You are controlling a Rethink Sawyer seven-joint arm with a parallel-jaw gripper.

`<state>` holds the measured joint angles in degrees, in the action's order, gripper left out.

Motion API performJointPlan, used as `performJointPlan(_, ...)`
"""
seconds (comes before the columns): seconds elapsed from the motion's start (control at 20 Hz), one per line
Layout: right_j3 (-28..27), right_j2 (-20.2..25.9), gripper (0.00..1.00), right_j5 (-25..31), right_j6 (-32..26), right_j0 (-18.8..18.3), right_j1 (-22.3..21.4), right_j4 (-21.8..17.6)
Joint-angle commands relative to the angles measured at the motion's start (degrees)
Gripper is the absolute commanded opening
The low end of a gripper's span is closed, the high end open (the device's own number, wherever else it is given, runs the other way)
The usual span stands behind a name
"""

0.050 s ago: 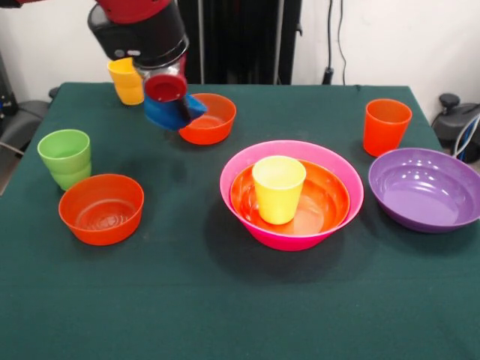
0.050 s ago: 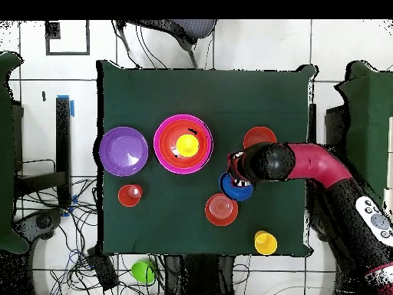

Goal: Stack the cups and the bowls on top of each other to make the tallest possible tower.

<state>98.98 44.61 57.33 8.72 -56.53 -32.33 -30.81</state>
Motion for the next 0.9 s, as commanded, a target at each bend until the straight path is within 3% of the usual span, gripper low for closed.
performJointPlan(0.05,3.2,3.6,0.00,-3.2,15.2,1.9,-2.1,10.2)
performJointPlan(0.6,3.6,2.3,0.00,-9.6,21.2,6.3,-3.7,21.8)
performJointPlan(0.9,2.7,0.2,0.00,-18.4,24.4,9.4,-2.1,23.1)
